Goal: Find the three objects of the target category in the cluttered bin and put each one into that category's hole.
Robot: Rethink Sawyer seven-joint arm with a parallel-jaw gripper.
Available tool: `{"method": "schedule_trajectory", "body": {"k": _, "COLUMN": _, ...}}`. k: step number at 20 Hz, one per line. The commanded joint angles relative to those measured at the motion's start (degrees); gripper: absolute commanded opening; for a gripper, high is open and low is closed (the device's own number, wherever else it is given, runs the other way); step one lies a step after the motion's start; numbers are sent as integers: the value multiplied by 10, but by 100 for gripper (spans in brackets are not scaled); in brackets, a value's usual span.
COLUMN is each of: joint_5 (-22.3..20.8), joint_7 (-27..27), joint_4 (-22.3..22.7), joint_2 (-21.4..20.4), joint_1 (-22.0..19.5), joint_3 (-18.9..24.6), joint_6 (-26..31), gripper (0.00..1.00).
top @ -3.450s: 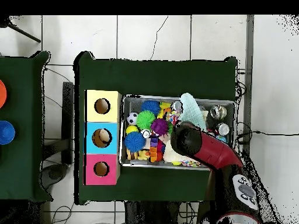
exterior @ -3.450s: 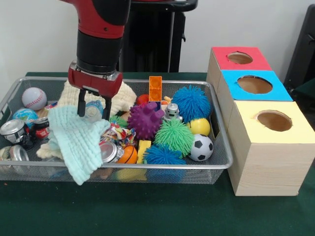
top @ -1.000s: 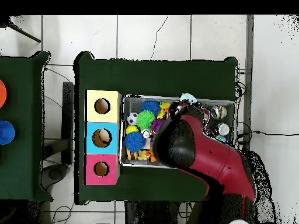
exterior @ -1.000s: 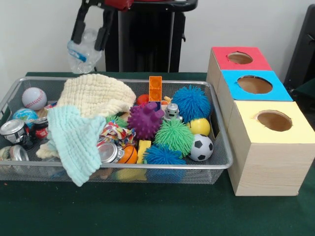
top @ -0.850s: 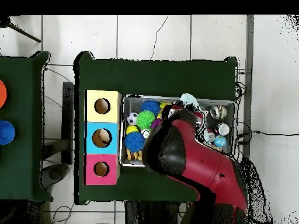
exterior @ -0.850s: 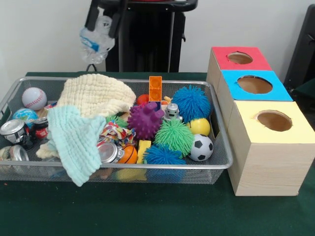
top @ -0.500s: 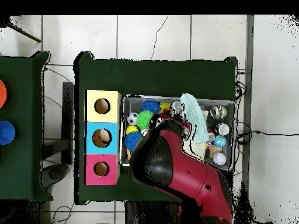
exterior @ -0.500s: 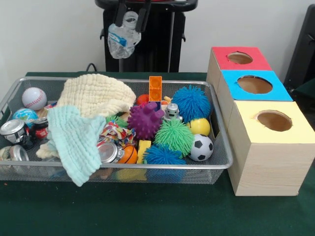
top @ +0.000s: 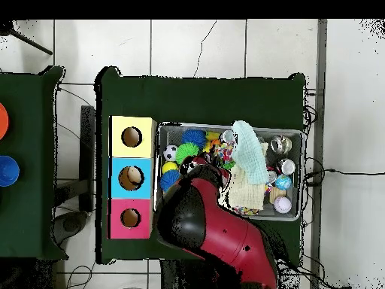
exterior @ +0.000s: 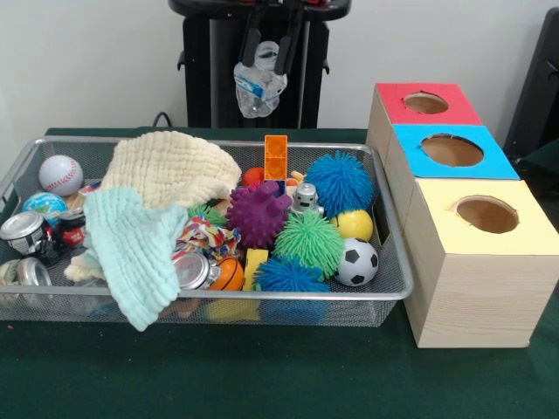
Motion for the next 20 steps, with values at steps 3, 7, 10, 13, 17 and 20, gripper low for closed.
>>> {"method": "schedule_trajectory", "body": {"k": 3, "joint_5": 54, "joint_7": 206, "joint_4": 92, "joint_2": 6, "joint_1": -17, "joint_3": 87, "joint_6": -70, "gripper": 0}}
{"method": "schedule_trajectory", "body": {"k": 7, "joint_5": 66, "joint_7": 221, "joint_4": 100, "joint_2": -2, "joint_1": -18, "joint_3": 104, "joint_6": -76, "gripper": 0}}
{"method": "schedule_trajectory", "body": {"k": 10, "joint_5": 75, "joint_7": 224, "joint_4": 99, "joint_2": -10, "joint_1": -7, "joint_3": 101, "joint_6": -68, "gripper": 0}}
{"method": "schedule_trajectory", "body": {"k": 13, "joint_5": 87, "joint_7": 219, "joint_4": 80, "joint_2": -3, "joint_1": 31, "joint_3": 62, "joint_6": -36, "gripper": 0}}
{"method": "schedule_trajectory", "body": {"k": 17, "joint_5": 114, "joint_7": 226, "joint_4": 44, "joint_2": 20, "joint_1": 105, "joint_3": -13, "joint_6": 14, "gripper": 0}}
{"method": "schedule_trajectory", "body": {"k": 20, "joint_5": 136, "joint_7": 236, "joint_4": 25, "joint_2": 38, "joint_1": 154, "joint_3": -58, "joint_6": 32, "gripper": 0}}
